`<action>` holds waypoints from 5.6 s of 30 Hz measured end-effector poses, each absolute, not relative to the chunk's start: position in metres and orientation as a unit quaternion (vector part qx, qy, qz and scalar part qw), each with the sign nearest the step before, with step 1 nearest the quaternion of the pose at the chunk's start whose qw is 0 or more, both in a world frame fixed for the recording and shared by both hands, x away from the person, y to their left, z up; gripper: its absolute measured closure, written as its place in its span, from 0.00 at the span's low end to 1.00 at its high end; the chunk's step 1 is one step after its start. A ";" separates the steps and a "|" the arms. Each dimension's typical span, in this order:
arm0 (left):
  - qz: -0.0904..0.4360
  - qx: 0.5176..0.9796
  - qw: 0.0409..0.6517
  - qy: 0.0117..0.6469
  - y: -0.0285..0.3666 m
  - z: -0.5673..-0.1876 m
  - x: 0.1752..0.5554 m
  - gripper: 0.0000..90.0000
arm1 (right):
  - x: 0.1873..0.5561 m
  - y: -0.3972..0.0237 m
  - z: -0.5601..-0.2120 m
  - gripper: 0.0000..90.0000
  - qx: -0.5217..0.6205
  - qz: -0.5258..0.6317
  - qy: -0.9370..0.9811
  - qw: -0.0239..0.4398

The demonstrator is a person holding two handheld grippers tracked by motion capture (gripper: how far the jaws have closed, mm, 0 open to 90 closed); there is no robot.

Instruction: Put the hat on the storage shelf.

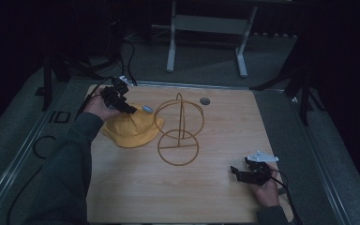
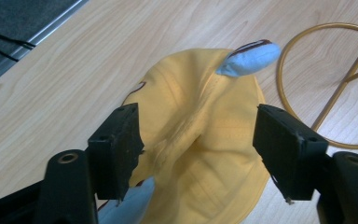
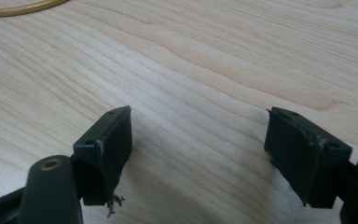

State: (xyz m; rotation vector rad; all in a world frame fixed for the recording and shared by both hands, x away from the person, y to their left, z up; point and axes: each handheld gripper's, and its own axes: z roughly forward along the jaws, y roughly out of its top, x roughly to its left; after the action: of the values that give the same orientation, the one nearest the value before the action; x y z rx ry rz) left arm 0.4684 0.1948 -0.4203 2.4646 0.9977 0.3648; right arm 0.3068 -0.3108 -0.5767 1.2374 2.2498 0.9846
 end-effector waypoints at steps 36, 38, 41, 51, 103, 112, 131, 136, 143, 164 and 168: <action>0.137 0.914 0.161 0.347 0.183 -0.440 0.473 0.92 | 0.307 -0.311 -0.577 0.25 0.439 0.351 0.804 0.193; 0.135 0.915 0.159 0.346 0.184 -0.439 0.472 0.93 | 0.307 -0.311 -0.577 0.25 0.439 0.351 0.804 0.193; 0.131 0.917 0.155 0.344 0.186 -0.438 0.472 0.94 | 0.307 -0.311 -0.577 0.25 0.439 0.351 0.804 0.193; 0.114 0.920 0.164 0.338 0.196 -0.427 0.469 0.94 | 0.307 -0.311 -0.577 0.25 0.439 0.352 0.804 0.193; 0.114 0.924 0.212 0.297 0.219 -0.355 0.448 0.93 | 0.306 -0.311 -0.577 0.25 0.436 0.353 0.805 0.194; 0.116 0.926 0.212 0.290 0.219 -0.346 0.448 0.93 | 0.306 -0.311 -0.577 0.25 0.435 0.353 0.805 0.194; 0.115 0.928 0.215 0.283 0.217 -0.326 0.449 0.94 | 0.306 -0.311 -0.577 0.25 0.434 0.353 0.806 0.194; 0.114 0.928 0.220 0.279 0.219 -0.322 0.447 0.93 | 0.306 -0.311 -0.577 0.25 0.434 0.353 0.805 0.194; 0.117 0.927 0.221 0.278 0.220 -0.316 0.446 0.94 | 0.306 -0.311 -0.577 0.25 0.434 0.353 0.806 0.194; 0.123 0.920 0.245 0.281 0.232 -0.302 0.441 0.94 | 0.306 -0.311 -0.577 0.25 0.434 0.353 0.806 0.193; 0.124 0.919 0.247 0.281 0.234 -0.300 0.440 0.93 | 0.306 -0.311 -0.577 0.25 0.434 0.353 0.806 0.193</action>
State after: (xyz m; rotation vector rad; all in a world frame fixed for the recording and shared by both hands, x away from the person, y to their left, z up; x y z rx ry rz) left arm 0.4398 0.2341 -0.2997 2.5067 0.7676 0.3386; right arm 0.3058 -0.3109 -0.5769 1.2175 2.2615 0.9899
